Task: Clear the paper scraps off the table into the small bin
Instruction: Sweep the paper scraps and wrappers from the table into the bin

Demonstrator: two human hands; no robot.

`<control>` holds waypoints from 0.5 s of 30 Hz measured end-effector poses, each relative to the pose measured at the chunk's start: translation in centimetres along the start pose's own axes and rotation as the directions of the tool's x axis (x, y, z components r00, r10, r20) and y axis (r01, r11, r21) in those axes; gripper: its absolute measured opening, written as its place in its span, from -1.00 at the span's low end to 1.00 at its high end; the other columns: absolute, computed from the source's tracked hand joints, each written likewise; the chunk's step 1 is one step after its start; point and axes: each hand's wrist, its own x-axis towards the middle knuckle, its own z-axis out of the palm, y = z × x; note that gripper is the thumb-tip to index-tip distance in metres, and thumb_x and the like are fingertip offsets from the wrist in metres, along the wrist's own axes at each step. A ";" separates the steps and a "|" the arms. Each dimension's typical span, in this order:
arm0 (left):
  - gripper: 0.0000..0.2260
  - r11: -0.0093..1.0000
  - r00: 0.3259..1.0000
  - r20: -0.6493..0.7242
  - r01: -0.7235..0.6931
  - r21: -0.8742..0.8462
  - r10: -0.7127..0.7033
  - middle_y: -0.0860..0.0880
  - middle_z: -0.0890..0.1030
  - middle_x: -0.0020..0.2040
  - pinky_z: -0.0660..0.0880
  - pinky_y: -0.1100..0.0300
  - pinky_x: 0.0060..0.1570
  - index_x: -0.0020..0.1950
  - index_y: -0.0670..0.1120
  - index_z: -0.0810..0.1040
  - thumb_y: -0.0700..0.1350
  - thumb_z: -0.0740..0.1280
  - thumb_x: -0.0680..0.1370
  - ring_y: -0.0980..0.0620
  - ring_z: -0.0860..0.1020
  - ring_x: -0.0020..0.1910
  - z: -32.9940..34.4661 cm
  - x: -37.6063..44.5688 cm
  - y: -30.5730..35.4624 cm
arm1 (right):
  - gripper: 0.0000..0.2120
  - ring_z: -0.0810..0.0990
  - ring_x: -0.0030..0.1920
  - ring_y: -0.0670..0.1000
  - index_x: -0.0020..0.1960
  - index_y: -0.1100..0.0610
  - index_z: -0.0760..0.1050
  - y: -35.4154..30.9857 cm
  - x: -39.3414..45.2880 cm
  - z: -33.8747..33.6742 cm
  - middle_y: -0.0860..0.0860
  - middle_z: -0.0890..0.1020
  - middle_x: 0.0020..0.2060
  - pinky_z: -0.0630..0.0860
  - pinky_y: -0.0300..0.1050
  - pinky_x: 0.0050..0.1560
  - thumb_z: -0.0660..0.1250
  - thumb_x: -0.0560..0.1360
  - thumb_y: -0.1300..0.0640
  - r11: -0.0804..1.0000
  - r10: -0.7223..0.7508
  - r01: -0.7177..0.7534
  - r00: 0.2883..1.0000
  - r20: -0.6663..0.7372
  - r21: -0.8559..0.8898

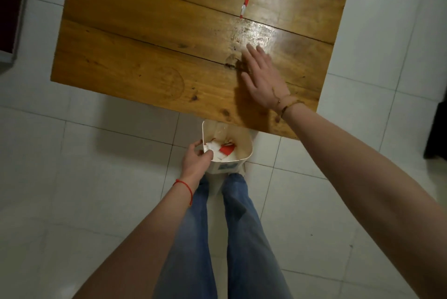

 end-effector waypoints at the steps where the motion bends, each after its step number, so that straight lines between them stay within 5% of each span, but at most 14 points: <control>1: -0.50 1.000 1.000 -0.008 0.005 0.002 -0.005 0.00 0.63 0.03 0.57 -0.10 0.11 0.35 -0.03 0.39 -0.24 0.33 0.42 -0.06 0.62 0.05 0.2 0.1 0.0 | -0.45 -0.05 0.57 0.10 0.57 0.13 -0.01 0.5 1.5 -0.7 0.08 0.05 0.58 -0.09 0.06 0.57 -0.01 0.64 -0.04 1.000 0.007 -0.007 1.000 0.001 -0.009; 10: -0.55 1.000 0.999 -0.040 0.010 0.014 -0.010 0.04 0.63 0.11 0.58 -0.03 0.12 0.22 0.11 0.44 -0.19 0.34 0.37 0.02 0.61 0.08 1.4 0.1 -0.1 | -0.44 -0.07 0.57 0.12 0.57 0.16 -0.03 2.5 10.5 -3.4 0.09 0.00 0.58 -0.13 0.07 0.56 0.01 0.64 0.00 1.000 0.000 0.002 0.997 0.081 -0.025; 15: -0.50 0.999 0.999 -0.054 0.008 0.037 -0.006 0.14 0.60 0.05 0.58 0.09 0.07 0.33 0.06 0.42 -0.19 0.33 0.40 0.18 0.56 0.00 1.7 -0.1 0.0 | -0.44 -0.05 0.57 0.11 0.57 0.16 -0.01 2.6 9.9 -2.7 0.08 0.02 0.58 -0.12 0.06 0.56 0.00 0.64 -0.03 0.993 -0.072 0.082 0.991 0.112 -0.080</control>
